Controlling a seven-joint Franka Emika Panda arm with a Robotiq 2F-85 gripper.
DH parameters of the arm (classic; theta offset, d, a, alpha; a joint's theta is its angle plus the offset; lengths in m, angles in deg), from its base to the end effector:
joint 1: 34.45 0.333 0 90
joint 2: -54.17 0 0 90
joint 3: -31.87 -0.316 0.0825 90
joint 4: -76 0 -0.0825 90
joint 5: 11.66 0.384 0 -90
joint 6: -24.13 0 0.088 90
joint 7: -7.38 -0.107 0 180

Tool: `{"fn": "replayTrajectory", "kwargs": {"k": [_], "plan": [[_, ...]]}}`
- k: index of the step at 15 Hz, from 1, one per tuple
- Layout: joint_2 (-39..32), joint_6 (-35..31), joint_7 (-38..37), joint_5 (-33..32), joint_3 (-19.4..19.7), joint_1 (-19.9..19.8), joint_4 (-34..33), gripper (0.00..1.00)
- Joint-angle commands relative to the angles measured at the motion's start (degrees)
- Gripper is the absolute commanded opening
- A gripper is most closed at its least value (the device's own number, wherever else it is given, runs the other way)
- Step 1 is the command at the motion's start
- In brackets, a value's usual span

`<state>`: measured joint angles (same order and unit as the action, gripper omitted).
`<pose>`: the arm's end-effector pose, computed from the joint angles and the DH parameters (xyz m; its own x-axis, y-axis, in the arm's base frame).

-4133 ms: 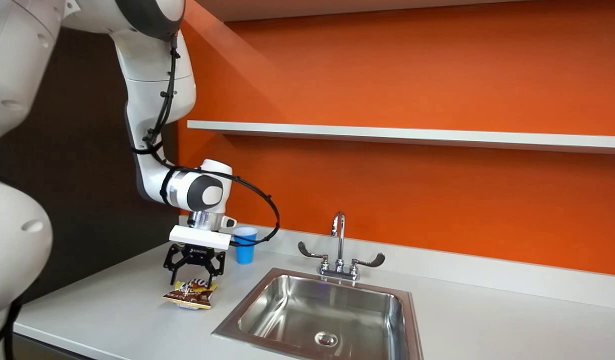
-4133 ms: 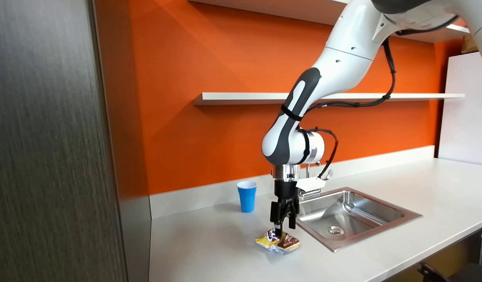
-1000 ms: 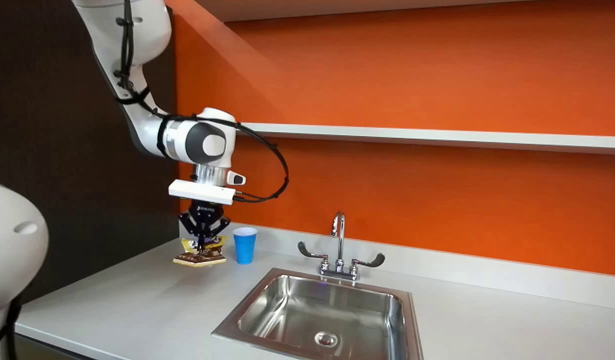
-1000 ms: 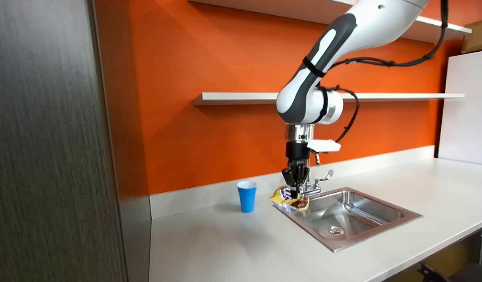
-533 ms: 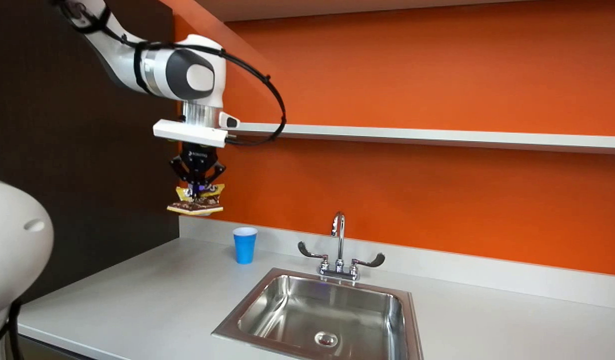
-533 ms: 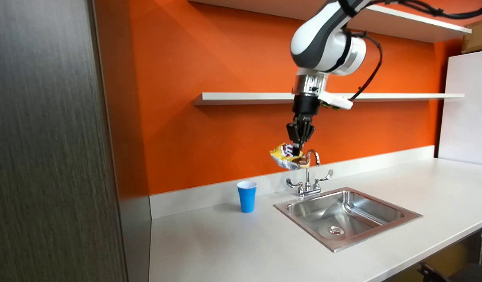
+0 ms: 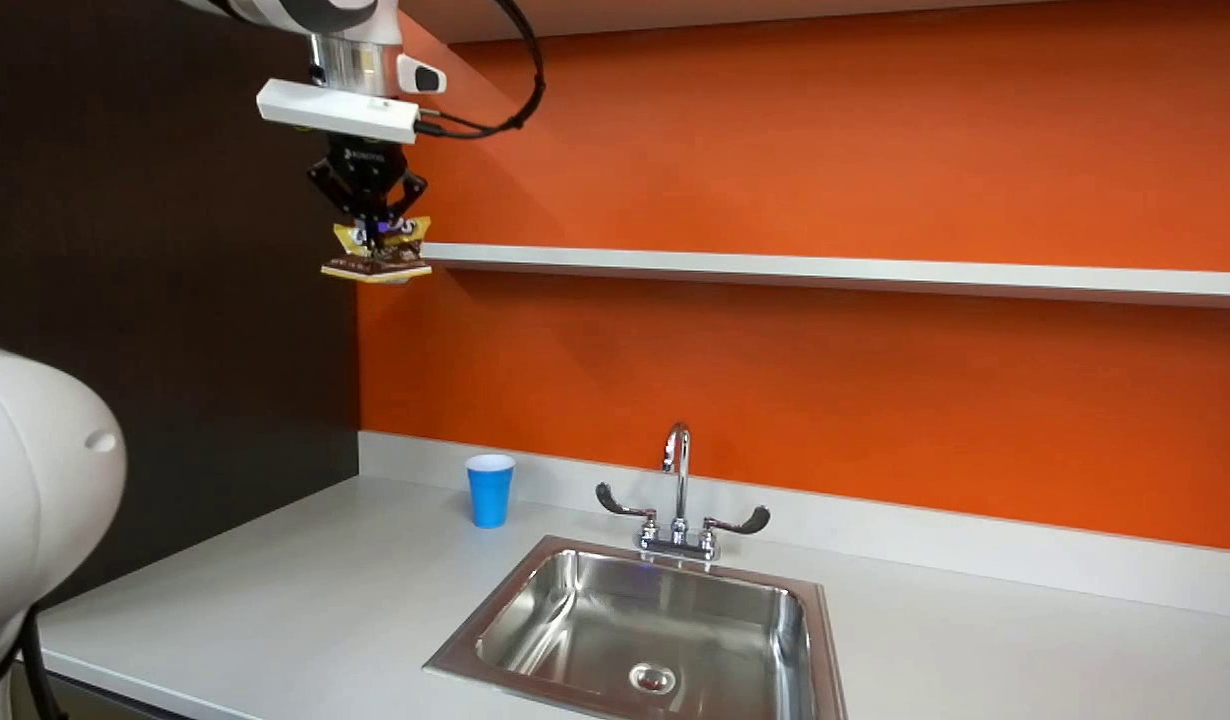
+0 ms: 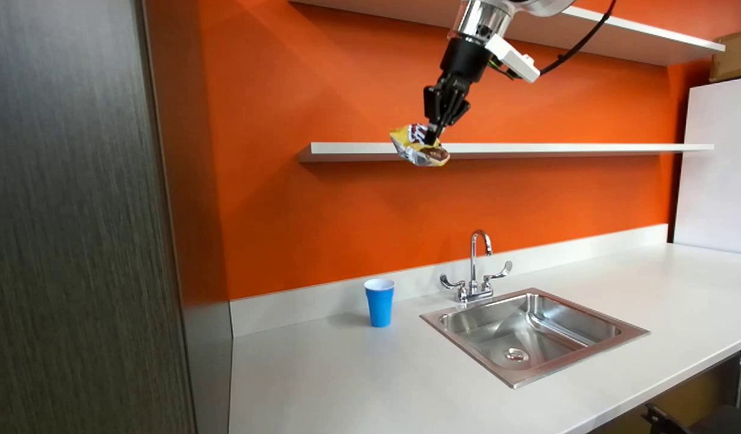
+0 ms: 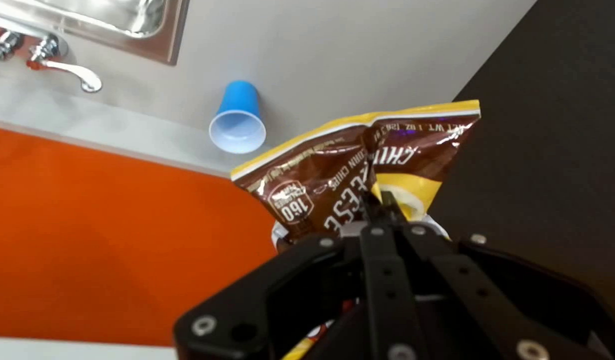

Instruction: Put the Lays packet on the left side of the shelf

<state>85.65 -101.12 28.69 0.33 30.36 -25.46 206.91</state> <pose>0.4148 0.0868 0.6066 0.7909 0.3977 0.4651 0.4604 -0.8874 -0.0241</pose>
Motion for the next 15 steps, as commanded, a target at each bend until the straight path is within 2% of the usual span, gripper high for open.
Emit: {"fn": "replayTrajectory", "kwargs": {"k": [1, 15], "plan": [[-2.63, -1.75, -2.68, 0.36, 0.34, 1.23, -6.08, 0.0], [-18.16, -15.49, -8.21, -1.09, 0.57, -0.89, -22.08, 0.0]]}}
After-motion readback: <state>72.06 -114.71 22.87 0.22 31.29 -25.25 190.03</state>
